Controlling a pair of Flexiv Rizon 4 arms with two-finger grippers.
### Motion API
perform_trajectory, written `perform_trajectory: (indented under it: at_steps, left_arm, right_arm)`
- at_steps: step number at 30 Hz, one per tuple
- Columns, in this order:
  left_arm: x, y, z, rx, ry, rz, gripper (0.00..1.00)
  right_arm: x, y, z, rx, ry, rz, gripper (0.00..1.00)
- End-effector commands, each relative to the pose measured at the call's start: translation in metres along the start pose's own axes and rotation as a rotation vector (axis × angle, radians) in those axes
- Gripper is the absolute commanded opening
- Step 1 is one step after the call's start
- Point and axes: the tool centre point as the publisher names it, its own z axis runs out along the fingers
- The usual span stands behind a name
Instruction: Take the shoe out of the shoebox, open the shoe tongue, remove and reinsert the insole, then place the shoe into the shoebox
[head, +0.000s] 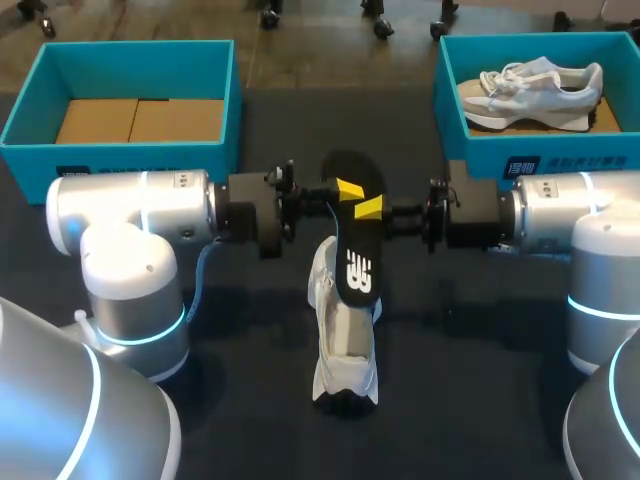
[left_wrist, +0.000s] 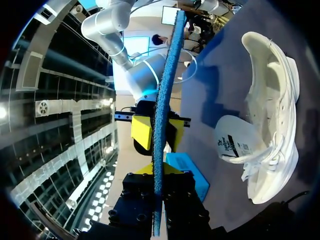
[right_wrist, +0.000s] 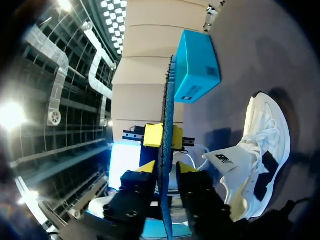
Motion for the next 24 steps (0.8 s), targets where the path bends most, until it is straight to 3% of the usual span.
perform_trajectory:
  at_steps: [1, 13, 16, 18, 20, 24]
  left_arm:
    - [-0.001, -0.007, -0.008, -0.008, 0.014, 0.009, 0.0]
    - [-0.01, -0.029, -0.046, 0.036, 0.099, -0.052, 0.0]
    - [-0.013, -0.036, -0.055, 0.062, 0.124, -0.097, 0.0]
    - [-0.015, -0.044, -0.06, 0.072, 0.178, -0.108, 0.0]
    - [-0.018, -0.045, -0.072, -0.051, 0.297, 0.072, 0.0]
    - [-0.018, -0.045, -0.072, -0.051, 0.297, 0.072, 0.0]
  right_arm:
    - [-0.001, -0.002, -0.015, 0.042, -0.03, -0.053, 1.0]
    - [-0.013, 0.001, -0.073, 0.202, -0.175, -0.227, 1.0]
    - [-0.017, 0.0, -0.083, 0.294, -0.185, -0.237, 1.0]
    - [-0.017, 0.0, -0.083, 0.294, -0.185, -0.237, 1.0]
    - [-0.017, 0.0, -0.083, 0.294, -0.185, -0.237, 1.0]
    - [-0.017, 0.0, -0.083, 0.294, -0.185, -0.237, 1.0]
